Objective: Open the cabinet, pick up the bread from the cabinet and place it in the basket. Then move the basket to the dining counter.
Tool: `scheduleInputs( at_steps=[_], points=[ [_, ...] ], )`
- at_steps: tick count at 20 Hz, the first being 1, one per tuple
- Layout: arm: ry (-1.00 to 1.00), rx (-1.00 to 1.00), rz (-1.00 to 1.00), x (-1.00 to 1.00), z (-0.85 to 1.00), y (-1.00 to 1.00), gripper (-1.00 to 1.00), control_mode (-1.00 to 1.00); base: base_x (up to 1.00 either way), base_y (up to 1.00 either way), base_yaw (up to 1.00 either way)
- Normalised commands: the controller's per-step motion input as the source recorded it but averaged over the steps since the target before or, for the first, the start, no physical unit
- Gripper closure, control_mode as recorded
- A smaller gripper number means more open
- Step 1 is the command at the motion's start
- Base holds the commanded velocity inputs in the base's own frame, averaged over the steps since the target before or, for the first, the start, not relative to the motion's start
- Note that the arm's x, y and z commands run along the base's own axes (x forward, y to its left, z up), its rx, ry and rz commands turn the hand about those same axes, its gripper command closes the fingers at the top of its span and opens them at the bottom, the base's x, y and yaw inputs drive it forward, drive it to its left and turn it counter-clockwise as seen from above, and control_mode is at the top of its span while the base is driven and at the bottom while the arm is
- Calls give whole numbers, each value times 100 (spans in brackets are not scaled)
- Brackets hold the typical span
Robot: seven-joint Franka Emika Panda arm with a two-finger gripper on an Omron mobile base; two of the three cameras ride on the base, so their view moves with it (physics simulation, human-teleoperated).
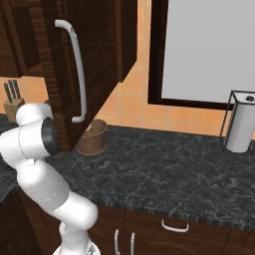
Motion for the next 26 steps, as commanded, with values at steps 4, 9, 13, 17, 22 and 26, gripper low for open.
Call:
scheduleInputs(
  at_steps=[4,9,13,17,22,26],
  points=[
    [0,0,2,49,-8,0,100,-100,0,0,0],
    [2,0,1,14,-32,-1,100,-100,0,0,0],
    [0,0,1,-8,-34,-19,-100,-100,0,0,0],
    [0,0,0,-7,-13,-59,-100,-100,0,0,0],
    [0,0,0,-33,-6,-64,-100,-100,0,0,0],
    [0,0,0,-48,-15,-35,-100,-100,0,0,0]
  ],
)
